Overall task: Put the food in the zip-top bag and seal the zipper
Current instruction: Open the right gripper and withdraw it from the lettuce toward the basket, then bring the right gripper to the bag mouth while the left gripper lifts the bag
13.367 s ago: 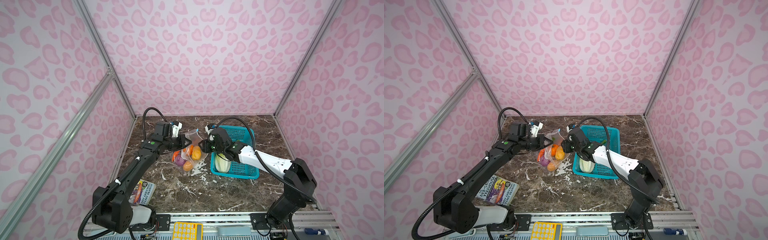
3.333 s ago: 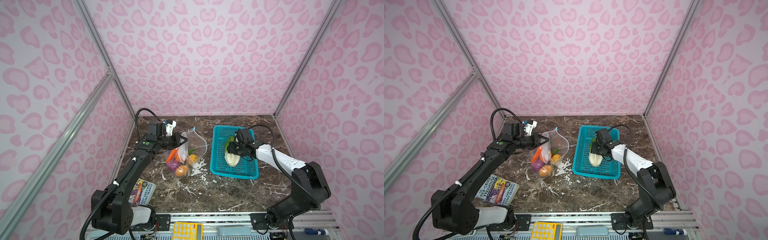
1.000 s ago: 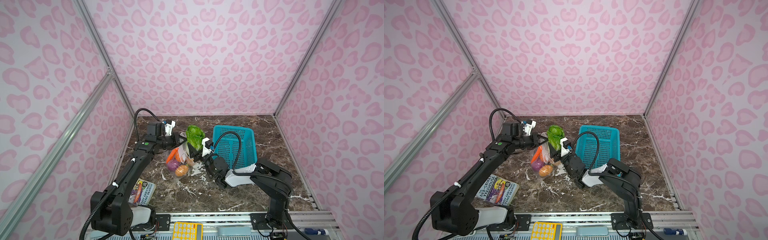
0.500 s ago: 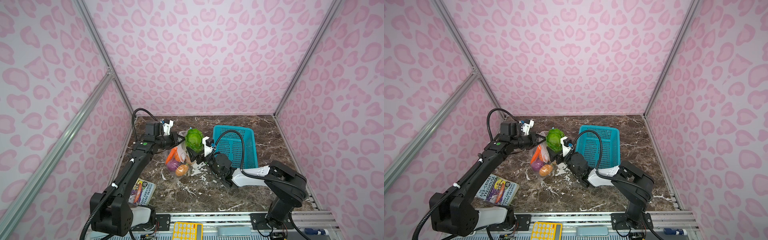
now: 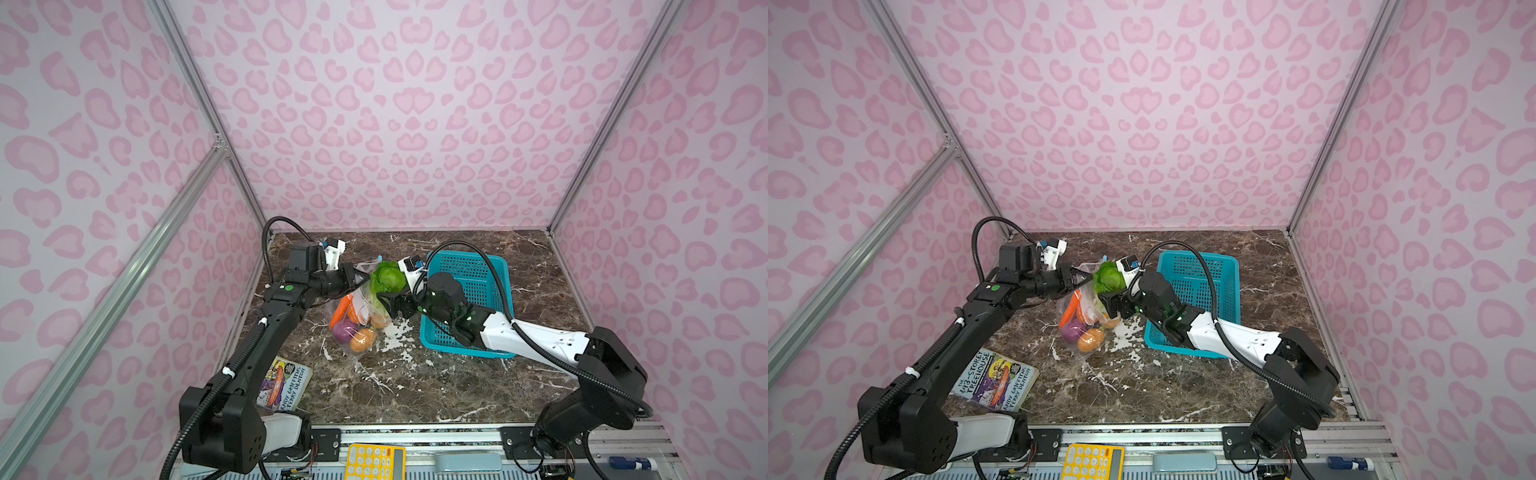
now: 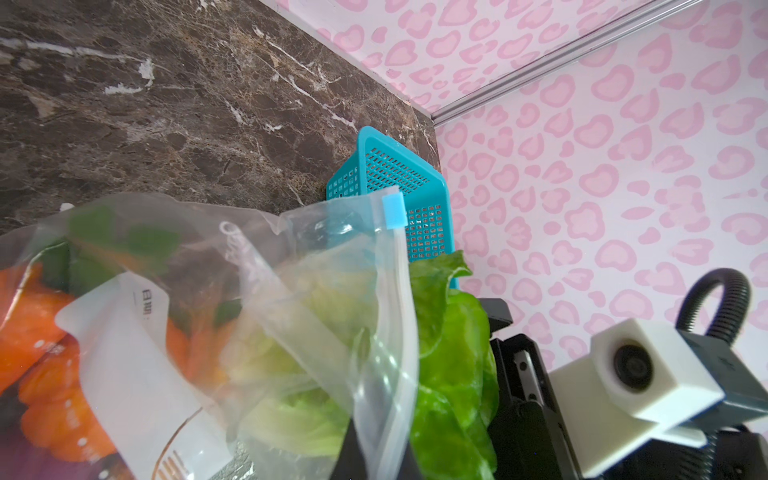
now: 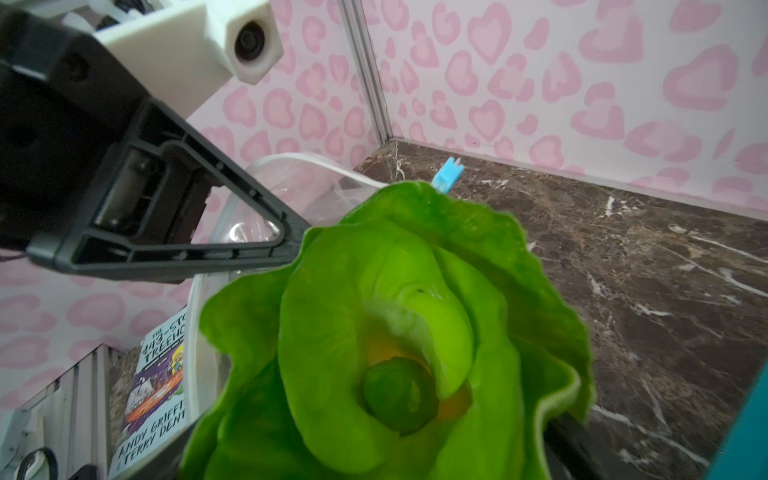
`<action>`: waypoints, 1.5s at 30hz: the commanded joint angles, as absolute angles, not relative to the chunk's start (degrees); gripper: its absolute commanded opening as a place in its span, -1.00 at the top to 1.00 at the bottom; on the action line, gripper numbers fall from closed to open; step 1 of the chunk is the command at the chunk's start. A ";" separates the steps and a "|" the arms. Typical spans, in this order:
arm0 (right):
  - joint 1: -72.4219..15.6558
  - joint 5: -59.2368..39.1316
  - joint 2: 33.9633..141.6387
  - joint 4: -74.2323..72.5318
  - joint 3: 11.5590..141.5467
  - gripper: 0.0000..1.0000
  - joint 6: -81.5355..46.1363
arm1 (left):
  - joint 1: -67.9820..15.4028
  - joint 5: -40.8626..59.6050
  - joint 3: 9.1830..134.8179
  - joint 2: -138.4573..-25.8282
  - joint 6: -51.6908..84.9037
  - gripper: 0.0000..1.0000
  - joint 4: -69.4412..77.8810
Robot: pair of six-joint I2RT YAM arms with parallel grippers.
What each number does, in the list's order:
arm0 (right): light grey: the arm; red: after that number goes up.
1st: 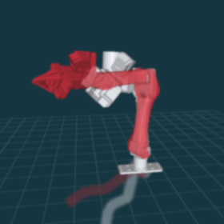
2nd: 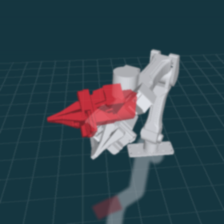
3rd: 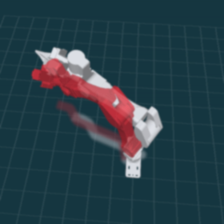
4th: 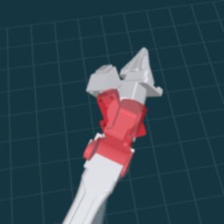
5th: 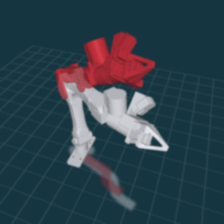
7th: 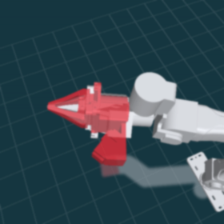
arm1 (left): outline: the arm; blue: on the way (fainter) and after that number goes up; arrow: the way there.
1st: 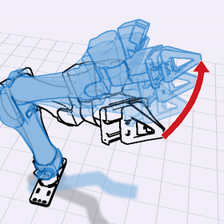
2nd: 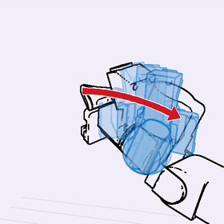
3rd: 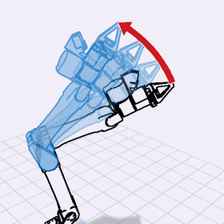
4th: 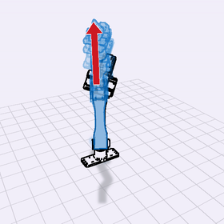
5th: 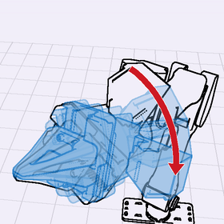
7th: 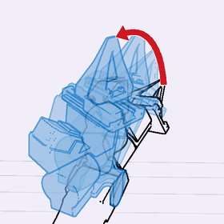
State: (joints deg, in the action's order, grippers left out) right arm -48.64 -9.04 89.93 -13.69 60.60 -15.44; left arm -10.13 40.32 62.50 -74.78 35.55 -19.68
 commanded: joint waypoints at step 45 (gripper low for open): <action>-39.46 -21.77 90.58 -0.98 61.28 0.15 -29.78 | -9.31 40.69 62.14 -75.07 35.51 0.94 -17.75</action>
State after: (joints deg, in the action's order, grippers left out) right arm -39.29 -21.23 89.27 -0.14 60.60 -28.97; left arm -9.39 40.29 62.28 -75.57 35.55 -19.64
